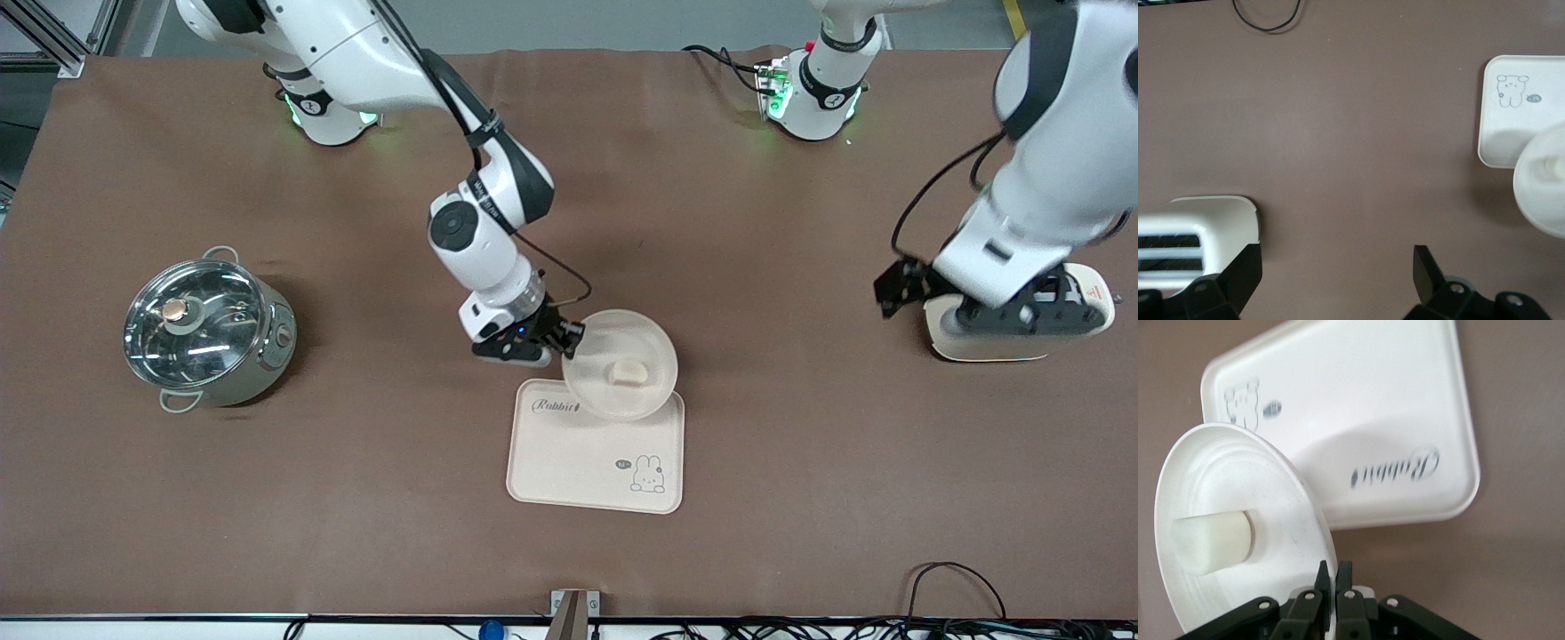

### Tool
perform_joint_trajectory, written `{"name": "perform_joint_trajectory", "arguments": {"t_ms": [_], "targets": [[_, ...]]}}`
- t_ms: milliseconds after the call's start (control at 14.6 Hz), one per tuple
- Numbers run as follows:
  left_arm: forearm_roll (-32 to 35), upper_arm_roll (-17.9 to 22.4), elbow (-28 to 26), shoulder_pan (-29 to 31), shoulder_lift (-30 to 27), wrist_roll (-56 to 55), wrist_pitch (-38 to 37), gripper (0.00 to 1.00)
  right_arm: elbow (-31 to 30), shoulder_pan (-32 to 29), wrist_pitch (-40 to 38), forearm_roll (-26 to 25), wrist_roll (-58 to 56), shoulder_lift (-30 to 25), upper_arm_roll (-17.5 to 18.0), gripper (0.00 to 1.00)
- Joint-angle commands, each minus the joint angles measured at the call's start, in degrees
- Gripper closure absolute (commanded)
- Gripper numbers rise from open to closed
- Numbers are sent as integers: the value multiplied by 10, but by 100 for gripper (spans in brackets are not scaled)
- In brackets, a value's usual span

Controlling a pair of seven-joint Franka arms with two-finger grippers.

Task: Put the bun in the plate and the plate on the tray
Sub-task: 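Carry the plate over the tray with the right gripper while the left gripper withdraws, then lower the plate onto the tray and open the right gripper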

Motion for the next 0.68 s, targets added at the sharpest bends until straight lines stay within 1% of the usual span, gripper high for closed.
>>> {"name": "perform_joint_trajectory", "arguments": {"t_ms": [0,137,205,342,479,615], "targets": [[-36,5,-18,15,-46,0,-29,0,65,-16,3,9,3,63,8,100],[-50,11,-35,14,-76,3,-33,0,128,-26,5,9,4,121,8,100],[-50,25,-47,5,-91,5,-32,0,164,-34,4,9,5,146,8,100],[-50,92,-71,-56,-110,6,-25,0,206,-46,3,9,3,178,8,100],[-52,113,-74,-75,-114,6,-23,0,210,-51,4,8,-2,192,8,100],[-53,125,-74,-91,-113,7,-24,0,212,-56,4,7,-3,198,8,100]]}}
